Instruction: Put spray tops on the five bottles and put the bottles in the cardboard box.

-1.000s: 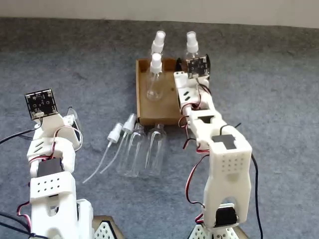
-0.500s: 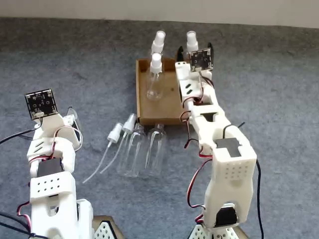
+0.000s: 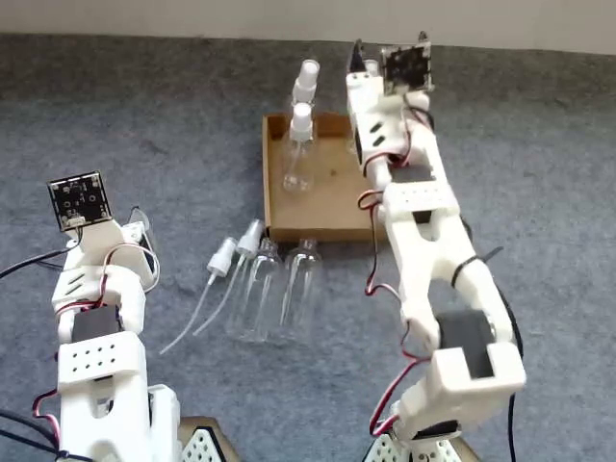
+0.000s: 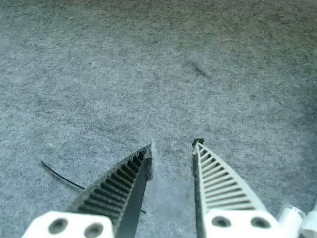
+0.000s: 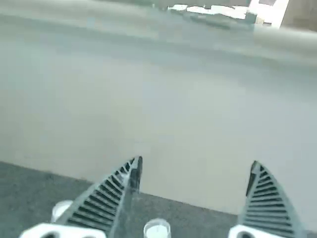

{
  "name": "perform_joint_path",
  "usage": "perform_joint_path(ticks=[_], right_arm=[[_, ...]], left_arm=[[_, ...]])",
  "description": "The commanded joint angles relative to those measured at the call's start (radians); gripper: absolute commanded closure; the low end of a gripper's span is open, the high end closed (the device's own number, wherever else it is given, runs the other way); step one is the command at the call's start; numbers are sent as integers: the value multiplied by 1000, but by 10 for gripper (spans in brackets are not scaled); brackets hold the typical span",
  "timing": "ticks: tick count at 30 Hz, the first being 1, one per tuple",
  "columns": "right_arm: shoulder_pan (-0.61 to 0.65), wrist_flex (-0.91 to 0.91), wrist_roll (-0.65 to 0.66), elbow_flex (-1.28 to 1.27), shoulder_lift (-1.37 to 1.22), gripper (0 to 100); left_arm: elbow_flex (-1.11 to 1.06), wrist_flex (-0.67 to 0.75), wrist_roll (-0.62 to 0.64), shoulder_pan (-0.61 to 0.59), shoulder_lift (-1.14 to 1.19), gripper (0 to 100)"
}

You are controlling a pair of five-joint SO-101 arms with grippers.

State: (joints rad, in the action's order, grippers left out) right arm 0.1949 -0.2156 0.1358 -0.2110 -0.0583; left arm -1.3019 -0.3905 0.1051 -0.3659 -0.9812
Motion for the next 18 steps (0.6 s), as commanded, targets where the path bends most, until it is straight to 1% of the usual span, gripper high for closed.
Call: perform_joint_path(ticks=[1, 3, 7, 9, 11, 14, 18], right_arm=[[7, 213, 6, 122, 174, 723], [13, 374, 6, 143, 254, 723], [85, 727, 5, 145, 406, 724], [145, 917, 5, 145, 467, 724], [203, 1072, 5, 143, 518, 724], [288, 1256, -20, 134, 545, 724], [401, 1391, -153, 70, 542, 724]], left_arm=[[5, 18, 8, 28, -2, 864], [5, 18, 8, 28, -2, 864], [5, 18, 8, 28, -2, 864], [5, 18, 6, 28, -2, 864], [5, 18, -23, 28, -2, 865], [5, 18, -32, 28, -2, 866], [4, 18, -38, 28, -2, 866]])
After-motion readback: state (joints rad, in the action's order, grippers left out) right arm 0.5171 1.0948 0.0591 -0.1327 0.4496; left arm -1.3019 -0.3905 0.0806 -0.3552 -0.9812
